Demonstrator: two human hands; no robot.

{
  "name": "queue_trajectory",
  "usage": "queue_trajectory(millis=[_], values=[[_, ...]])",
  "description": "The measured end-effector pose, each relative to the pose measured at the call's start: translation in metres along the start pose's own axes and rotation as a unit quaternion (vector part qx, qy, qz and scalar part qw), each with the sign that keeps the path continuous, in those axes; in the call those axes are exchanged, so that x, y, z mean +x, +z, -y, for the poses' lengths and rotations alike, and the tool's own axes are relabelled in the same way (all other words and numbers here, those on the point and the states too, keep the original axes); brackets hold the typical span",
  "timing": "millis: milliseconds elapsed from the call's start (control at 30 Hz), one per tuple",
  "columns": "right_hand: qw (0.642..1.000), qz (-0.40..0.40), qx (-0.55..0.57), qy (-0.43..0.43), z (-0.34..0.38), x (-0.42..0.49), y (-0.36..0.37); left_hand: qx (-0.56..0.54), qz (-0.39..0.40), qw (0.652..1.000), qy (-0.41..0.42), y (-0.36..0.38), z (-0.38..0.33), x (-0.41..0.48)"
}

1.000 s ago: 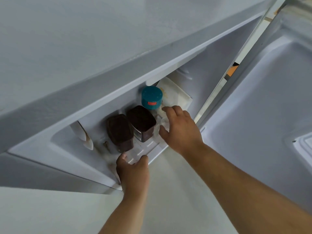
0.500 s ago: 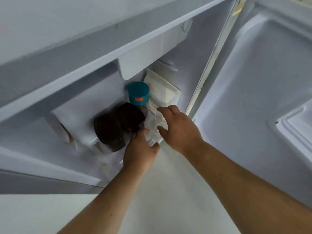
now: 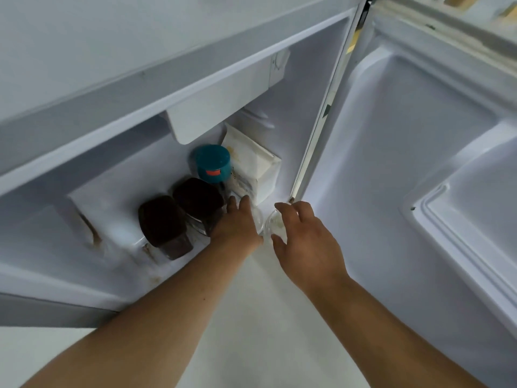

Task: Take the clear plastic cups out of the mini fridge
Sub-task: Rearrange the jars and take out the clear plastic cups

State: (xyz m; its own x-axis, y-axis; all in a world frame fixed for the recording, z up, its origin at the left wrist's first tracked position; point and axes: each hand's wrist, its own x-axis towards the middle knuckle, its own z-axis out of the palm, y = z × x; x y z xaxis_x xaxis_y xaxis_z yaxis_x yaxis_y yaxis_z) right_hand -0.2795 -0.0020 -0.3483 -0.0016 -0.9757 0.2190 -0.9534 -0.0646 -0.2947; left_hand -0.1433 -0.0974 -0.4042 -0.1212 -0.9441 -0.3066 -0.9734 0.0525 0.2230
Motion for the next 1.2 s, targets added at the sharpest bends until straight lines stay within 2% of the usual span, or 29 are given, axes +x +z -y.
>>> queue_trajectory(millis=[100, 233, 500, 967, 1200], values=[[1.000, 0.015, 0.001, 0.011, -0.005, -0.007, -0.002, 0.009, 0.036, 0.998, -0.040, -0.001, -0.003, 0.011], [0.999, 0.036, -0.005, 0.020, -0.013, -0.016, -0.003, 0.012, 0.054, 0.997, -0.048, 0.005, -0.001, 0.018], [0.998, 0.053, 0.001, 0.033, -0.022, -0.024, -0.006, -0.002, 0.009, 1.000, -0.019, 0.010, 0.005, 0.001], [0.994, 0.077, 0.024, 0.069, -0.014, -0.061, -0.057, 0.025, -0.045, 0.998, 0.034, -0.024, 0.006, -0.109], [0.992, 0.115, 0.019, 0.046, -0.008, -0.114, -0.088, 0.010, -0.042, 0.997, 0.056, -0.038, 0.001, -0.178]])
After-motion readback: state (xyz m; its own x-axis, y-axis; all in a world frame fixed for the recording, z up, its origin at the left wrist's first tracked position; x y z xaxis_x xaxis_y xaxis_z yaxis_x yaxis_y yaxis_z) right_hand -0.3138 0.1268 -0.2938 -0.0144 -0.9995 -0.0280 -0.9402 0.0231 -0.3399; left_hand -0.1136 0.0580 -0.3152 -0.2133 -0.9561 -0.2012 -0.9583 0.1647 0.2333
